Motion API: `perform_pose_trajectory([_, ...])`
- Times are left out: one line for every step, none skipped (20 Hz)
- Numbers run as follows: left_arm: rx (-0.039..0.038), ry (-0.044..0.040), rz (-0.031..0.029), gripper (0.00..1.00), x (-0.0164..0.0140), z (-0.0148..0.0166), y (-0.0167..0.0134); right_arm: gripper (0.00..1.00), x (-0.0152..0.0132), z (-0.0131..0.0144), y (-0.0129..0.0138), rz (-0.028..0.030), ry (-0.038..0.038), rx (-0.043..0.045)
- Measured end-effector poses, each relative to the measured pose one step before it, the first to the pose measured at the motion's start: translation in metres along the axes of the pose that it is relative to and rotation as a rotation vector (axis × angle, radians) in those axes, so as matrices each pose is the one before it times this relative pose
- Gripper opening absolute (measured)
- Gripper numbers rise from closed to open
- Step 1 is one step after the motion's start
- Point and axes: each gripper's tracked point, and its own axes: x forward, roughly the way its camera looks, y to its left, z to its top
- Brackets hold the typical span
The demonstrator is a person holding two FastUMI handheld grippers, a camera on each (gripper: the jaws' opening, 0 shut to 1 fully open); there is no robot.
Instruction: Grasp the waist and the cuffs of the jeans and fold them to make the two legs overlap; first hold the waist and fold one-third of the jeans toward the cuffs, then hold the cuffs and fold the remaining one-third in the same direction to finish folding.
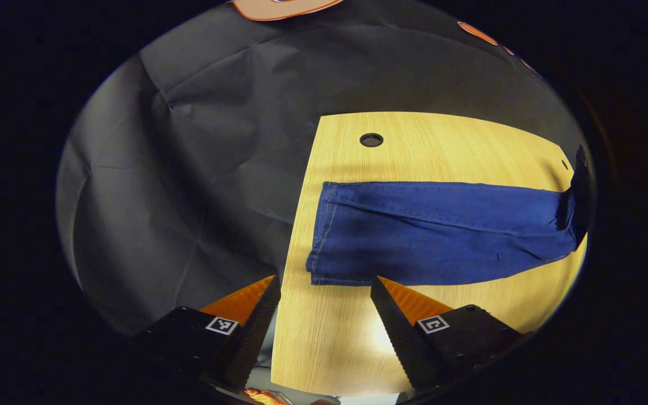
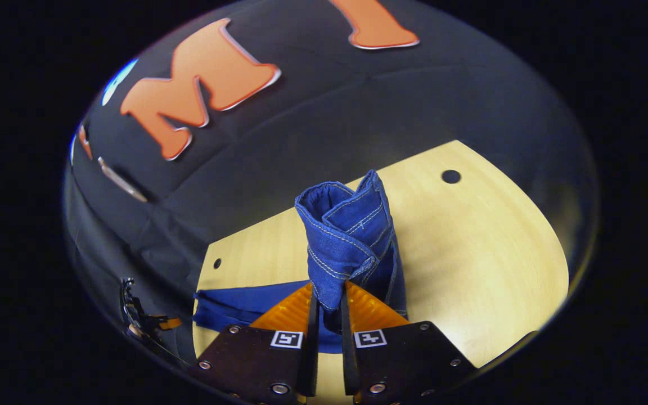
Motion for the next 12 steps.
perform_pose_trajectory([-0.01485, -0.00214, -0.00665, 0.99, -0.00016, -0.00155, 0.00056, 0.19, -0.00362, -0.00184, 0.01136, 0.01845, 0.00364, -0.02466])
perform_pose_trajectory([-0.01336, 0.00065, -0.00541, 0.99, 0.0005, -0.0006, 0.00029, 0.19, -0.00195, 0.0001, 0.01137, 0.01658, 0.01185, -0.02637])
perform_pose_trajectory([-0.01304, 0.00064, -0.00511, 0.99, -0.00042, -0.00168, 0.00066, 0.19, 0.00406, -0.00563, 0.01629, 0.01015, 0.00652, -0.02739])
perform_pose_trajectory([-0.01284, 0.00545, -0.00532, 0.99, 0.00049, -0.00022, -0.00036, 0.19, 0.00523, -0.00683, 0.01397, 0.00631, 0.01544, -0.02423])
perform_pose_trajectory([-0.01407, 0.00343, -0.0069, 0.99, -0.00073, -0.00072, -0.00001, 0.19, 0.0122, -0.01451, 0.02344, 0.00771, 0.01401, -0.02033])
perform_pose_trajectory([-0.01628, 0.00544, -0.00827, 0.99, 0.0003, -0.00081, -0.00057, 0.19, 0.00811, -0.01115, 0.01642, 0.01071, 0.02041, -0.01596])
perform_pose_trajectory([-0.01793, 0.0087, -0.00959, 0.99, -0.0003, -0.0009, 0.00047, 0.19, 0.01005, -0.01216, 0.01473, 0.00725, 0.02041, -0.0206])
perform_pose_trajectory([-0.02037, 0.01014, -0.01259, 0.99, 0.00067, -0.00117, -0.00084, 0.19, 0.00834, -0.00825, 0.01086, -0.00648, 0.01318, -0.01998])
perform_pose_trajectory([-0.02304, 0.0142, -0.01677, 0.99, 0.00096, -0.00145, -0.0008, 0.19, 0.00846, -0.00682, 0.00634, -0.0113, 0.01257, -0.01855])
perform_pose_trajectory([-0.02964, 0.01861, -0.02225, 0.99, 0.0014, -0.00227, -0.00131, 0.19, 0.01169, -0.00578, 0.00407, -0.01926, 0.00827, -0.01477])
perform_pose_trajectory([-0.03945, 0.03016, -0.02805, 0.99, -0.00024, -0.0042, -0.00015, 0.19, 0.00926, -0.00543, 0.00641, -0.02009, 0.01028, -0.01006])
perform_pose_trajectory([-0.05227, 0.03387, -0.02767, 0.99, 0.0003, -0.00426, -0.00052, 0.19, 0.00955, -0.00761, 0.00347, -0.02388, 0.01715, 0.00037])
